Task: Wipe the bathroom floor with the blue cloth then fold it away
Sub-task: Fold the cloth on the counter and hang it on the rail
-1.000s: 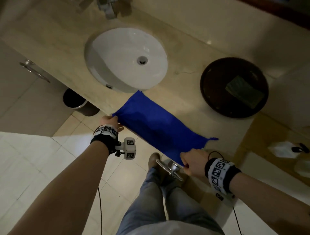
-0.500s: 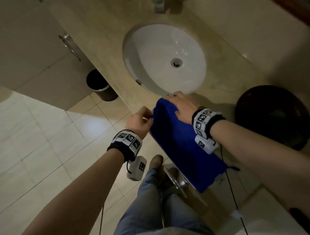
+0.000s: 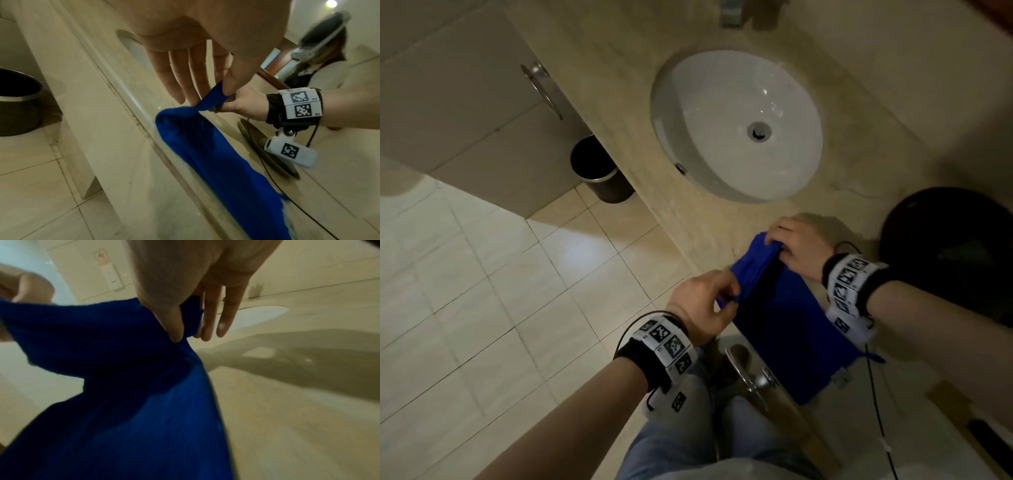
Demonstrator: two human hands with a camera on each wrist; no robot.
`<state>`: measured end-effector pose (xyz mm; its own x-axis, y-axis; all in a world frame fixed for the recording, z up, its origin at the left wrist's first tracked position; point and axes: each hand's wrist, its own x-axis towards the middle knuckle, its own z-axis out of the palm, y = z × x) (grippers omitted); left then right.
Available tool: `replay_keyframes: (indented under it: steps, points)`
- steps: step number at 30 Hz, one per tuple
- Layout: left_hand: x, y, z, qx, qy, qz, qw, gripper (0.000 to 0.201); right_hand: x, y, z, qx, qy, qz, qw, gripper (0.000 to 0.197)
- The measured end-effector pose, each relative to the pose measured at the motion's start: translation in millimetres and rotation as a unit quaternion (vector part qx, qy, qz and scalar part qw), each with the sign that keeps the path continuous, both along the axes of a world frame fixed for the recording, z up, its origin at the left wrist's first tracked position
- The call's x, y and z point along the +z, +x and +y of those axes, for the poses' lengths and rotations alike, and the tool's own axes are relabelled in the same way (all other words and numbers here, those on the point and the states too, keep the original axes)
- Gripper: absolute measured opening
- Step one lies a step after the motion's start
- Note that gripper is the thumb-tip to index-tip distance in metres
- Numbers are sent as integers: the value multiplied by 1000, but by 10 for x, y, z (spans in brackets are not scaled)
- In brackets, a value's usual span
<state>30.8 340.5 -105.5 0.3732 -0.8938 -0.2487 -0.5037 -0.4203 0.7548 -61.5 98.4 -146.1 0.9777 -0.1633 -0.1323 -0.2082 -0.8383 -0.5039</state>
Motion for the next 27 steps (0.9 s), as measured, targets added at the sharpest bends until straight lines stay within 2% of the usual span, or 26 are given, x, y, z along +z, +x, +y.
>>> replay_keyframes:
  steps: [4, 8, 12, 21, 27]
  points:
    - [14, -354, 36, -64, 20, 2, 998, 15, 27, -650, -12, -74, 36, -7, 997, 34]
    - [-13, -717, 8, -126, 49, -11, 991, 17, 18, -1139, 86, -127, 49, 2, 991, 26]
    - [-23, -990, 11, -186, 87, 3, 979, 18, 17, -1489, 219, -152, 60, 34, 986, 36]
    - [-32, -1242, -15, -225, 106, 0, 969, 20, -4, -2026, 360, -188, 51, 67, 979, 41]
    - [-109, -1202, -48, -236, 170, 8, 957, 23, -91, -2061, 360, -171, 46, 73, 982, 37]
